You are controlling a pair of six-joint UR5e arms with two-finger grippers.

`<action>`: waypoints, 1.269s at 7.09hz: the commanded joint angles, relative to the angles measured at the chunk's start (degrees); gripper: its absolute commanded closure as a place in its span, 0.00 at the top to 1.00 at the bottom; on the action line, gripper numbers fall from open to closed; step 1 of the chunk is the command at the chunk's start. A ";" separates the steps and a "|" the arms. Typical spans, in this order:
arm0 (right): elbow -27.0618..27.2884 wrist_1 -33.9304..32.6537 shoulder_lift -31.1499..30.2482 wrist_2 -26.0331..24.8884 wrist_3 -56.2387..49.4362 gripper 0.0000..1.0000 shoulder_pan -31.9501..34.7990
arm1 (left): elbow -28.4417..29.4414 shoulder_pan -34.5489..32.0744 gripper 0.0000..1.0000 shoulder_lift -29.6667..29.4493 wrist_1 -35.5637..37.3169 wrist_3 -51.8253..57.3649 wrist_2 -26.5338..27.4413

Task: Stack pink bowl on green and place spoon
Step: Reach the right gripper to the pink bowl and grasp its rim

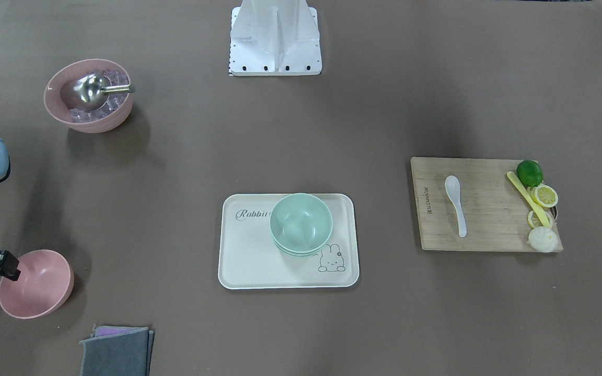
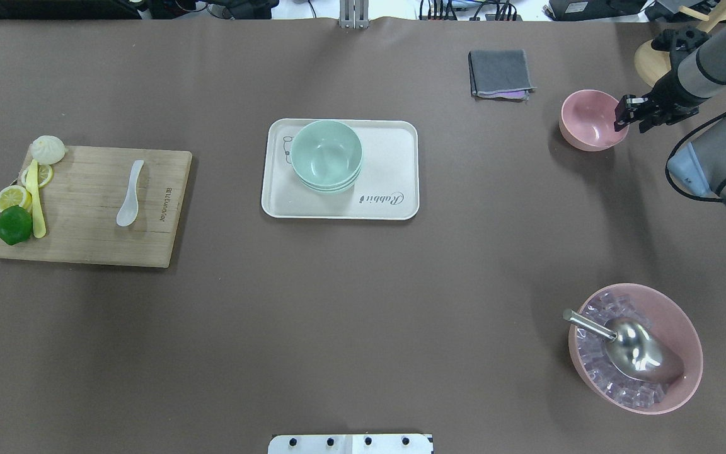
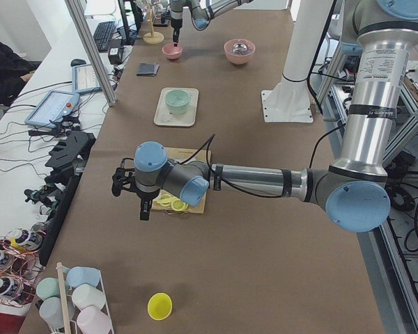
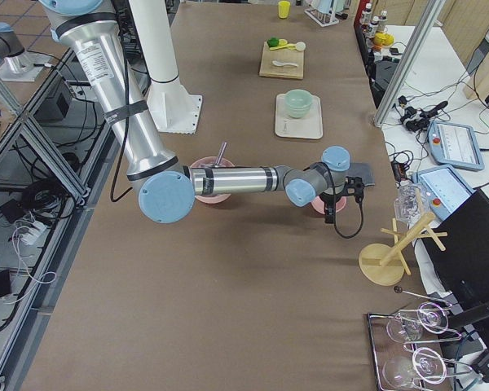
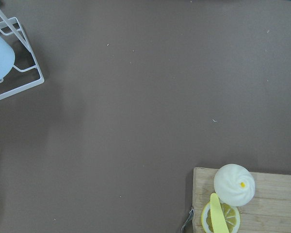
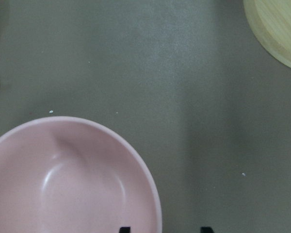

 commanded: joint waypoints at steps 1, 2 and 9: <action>-0.06 -0.08 0.07 0.00 0.08 0.00 -0.24 | -0.06 0.00 0.97 -0.01 -0.13 -0.09 -0.15; 0.02 -0.08 0.68 0.34 1.65 0.00 -0.16 | 0.03 0.00 0.97 -0.01 -0.13 -0.09 -0.24; 3.54 -0.52 8.75 6.06 19.22 0.00 4.15 | -3.74 18.16 0.94 -9.40 1.62 -24.21 5.87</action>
